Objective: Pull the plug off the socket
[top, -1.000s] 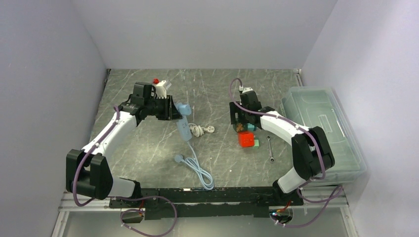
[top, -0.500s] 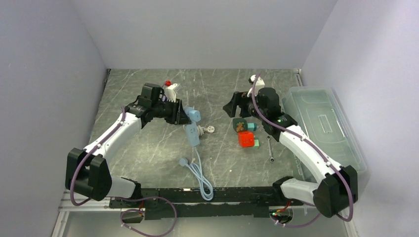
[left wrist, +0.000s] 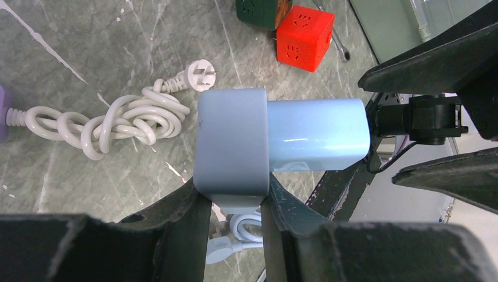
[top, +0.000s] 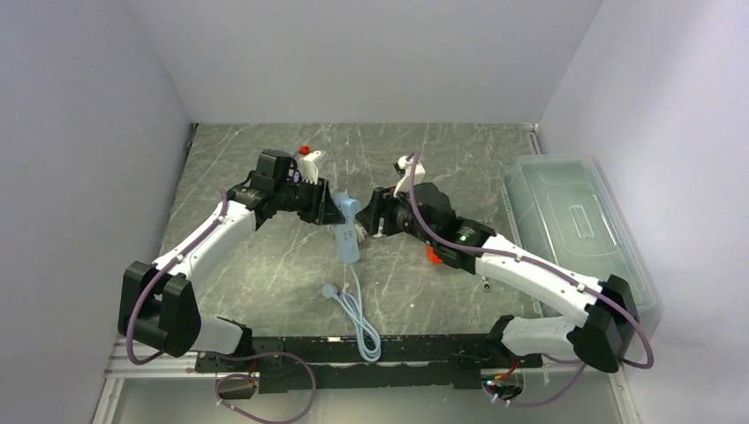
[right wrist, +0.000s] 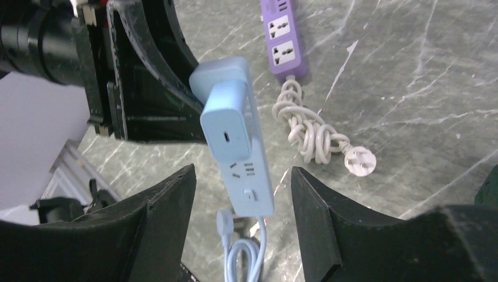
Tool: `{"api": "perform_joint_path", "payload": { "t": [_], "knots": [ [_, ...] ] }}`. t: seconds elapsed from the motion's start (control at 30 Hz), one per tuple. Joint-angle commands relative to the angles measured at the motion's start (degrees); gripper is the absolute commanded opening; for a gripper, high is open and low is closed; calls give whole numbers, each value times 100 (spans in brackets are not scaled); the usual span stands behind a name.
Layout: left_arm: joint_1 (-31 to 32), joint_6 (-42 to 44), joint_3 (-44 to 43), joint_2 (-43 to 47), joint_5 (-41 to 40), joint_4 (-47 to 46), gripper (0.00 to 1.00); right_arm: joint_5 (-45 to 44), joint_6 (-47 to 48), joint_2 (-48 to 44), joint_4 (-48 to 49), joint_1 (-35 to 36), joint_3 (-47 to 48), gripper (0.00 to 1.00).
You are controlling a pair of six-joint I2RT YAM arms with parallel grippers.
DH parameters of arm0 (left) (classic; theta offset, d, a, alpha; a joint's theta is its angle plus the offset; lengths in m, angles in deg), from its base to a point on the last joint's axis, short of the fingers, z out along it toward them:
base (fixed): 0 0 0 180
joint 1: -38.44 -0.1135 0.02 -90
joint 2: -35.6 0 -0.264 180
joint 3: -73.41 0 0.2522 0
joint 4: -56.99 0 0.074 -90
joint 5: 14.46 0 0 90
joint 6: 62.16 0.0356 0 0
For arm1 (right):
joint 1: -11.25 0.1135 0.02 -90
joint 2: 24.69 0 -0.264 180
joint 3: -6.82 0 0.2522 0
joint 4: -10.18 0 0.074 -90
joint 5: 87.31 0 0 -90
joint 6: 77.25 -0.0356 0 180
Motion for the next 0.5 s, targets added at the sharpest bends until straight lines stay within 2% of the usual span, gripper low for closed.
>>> {"api": "perform_joint_path", "payload": {
  "t": [0.0,0.23,0.47],
  "knots": [
    [73,-2,-66,-11,335,-202,0,-905,2,323,252,266,514,62],
    [109,-1,-74,-25,359,-202,0,-906,100,839,314,430,892,59],
    [118,-6,-83,-35,337,-187,0,-871,81,1110,346,574,1038,49]
  ]
}}
